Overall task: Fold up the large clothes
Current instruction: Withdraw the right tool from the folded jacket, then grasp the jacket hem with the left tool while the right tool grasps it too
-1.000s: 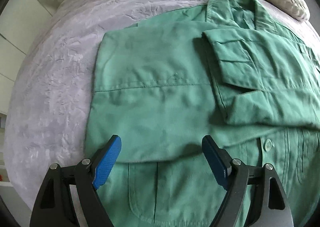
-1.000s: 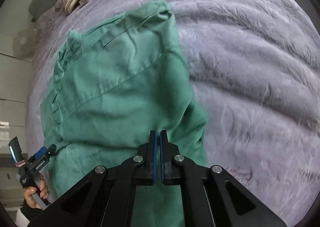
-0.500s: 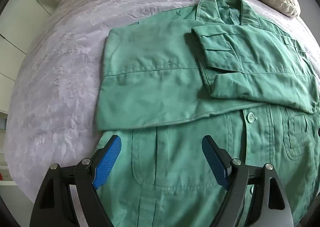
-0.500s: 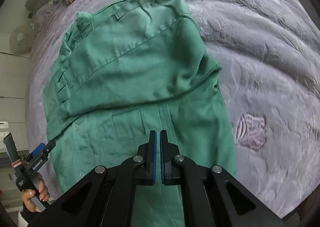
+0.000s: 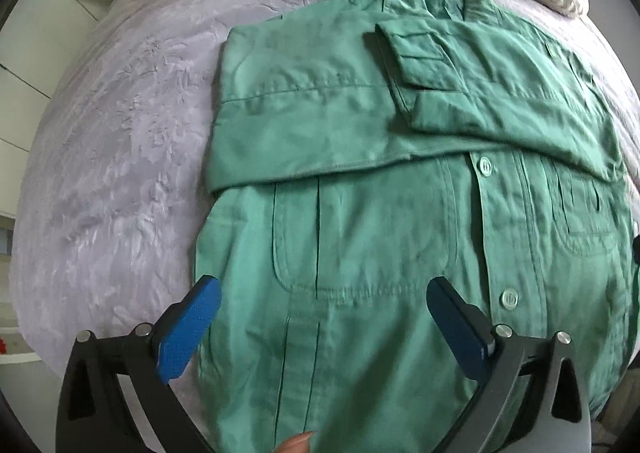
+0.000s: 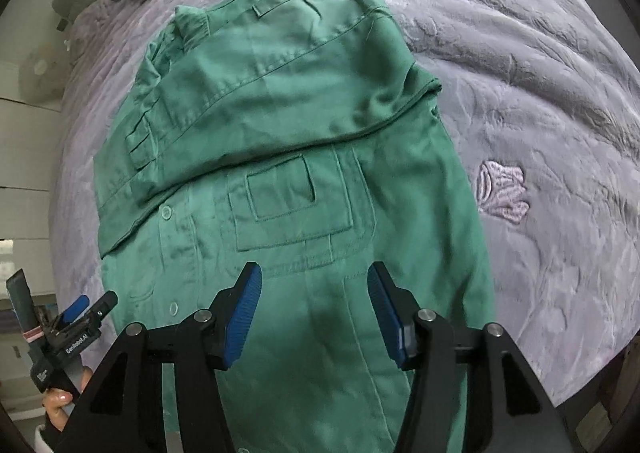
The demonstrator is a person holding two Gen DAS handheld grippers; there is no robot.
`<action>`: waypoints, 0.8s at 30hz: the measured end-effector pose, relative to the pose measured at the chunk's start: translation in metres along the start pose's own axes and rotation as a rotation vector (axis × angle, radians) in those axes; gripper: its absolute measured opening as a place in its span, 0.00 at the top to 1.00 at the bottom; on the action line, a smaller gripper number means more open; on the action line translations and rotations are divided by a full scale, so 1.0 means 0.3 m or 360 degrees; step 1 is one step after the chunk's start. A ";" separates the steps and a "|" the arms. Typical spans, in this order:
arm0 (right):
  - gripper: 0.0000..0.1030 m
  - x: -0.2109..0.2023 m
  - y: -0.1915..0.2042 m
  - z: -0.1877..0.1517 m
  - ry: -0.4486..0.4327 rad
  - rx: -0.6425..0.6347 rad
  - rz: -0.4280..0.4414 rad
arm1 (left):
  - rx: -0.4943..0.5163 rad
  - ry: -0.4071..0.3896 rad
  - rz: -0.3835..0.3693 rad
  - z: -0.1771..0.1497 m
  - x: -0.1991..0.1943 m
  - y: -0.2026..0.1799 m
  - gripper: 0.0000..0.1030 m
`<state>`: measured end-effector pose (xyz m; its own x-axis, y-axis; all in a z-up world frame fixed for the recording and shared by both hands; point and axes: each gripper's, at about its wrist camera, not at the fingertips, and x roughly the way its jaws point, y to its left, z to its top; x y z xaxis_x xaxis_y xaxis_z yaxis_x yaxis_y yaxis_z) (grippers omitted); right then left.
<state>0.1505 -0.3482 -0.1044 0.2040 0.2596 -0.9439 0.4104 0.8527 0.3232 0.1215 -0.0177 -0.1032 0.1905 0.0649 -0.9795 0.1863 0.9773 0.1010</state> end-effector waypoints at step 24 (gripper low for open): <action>0.00 -0.017 0.030 -0.141 0.0066 -0.0033 0.0083 | 0.0040 0.0066 -0.0035 -0.127 -0.025 0.059 0.00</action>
<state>0.1155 -0.3226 -0.0996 0.1876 0.3221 -0.9279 0.3818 0.8465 0.3710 0.0867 0.0066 -0.1006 0.1458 0.0523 -0.9879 0.2143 0.9732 0.0832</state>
